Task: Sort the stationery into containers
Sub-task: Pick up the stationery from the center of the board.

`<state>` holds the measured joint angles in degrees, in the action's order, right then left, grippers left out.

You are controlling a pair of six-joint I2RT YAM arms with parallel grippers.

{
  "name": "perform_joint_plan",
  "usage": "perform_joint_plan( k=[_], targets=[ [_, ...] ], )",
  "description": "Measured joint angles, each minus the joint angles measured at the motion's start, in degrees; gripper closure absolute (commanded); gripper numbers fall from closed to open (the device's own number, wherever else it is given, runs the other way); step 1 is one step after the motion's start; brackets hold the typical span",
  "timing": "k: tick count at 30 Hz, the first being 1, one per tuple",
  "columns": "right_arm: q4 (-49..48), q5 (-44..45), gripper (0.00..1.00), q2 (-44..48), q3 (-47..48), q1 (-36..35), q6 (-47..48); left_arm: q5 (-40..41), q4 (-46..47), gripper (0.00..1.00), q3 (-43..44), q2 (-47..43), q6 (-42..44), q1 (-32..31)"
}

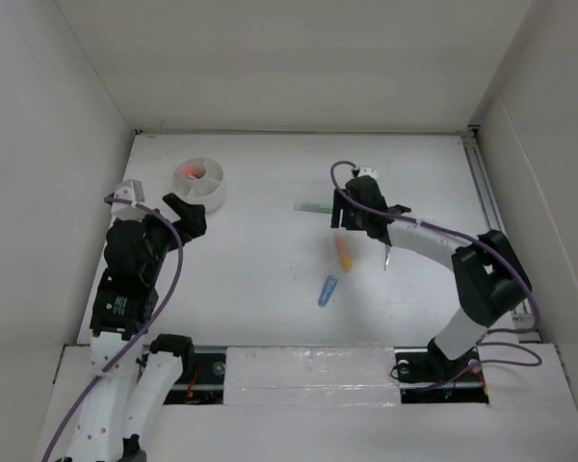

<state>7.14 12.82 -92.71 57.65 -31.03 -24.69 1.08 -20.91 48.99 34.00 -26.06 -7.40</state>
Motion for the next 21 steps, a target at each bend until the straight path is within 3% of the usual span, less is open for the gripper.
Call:
perform_joint_plan(
  k=[13, 21],
  targets=[
    [1.7, 2.7, 0.32, -10.6, 7.3, 3.7, -1.0, -1.9, 0.1, 0.00, 0.0, 0.3, 0.0, 0.0],
    [3.2, 3.7, 0.45, -16.5, 10.3, 4.0, -1.1, -2.4, 0.1, 0.00, 0.0, 0.3, 0.0, 0.0]
  ],
)
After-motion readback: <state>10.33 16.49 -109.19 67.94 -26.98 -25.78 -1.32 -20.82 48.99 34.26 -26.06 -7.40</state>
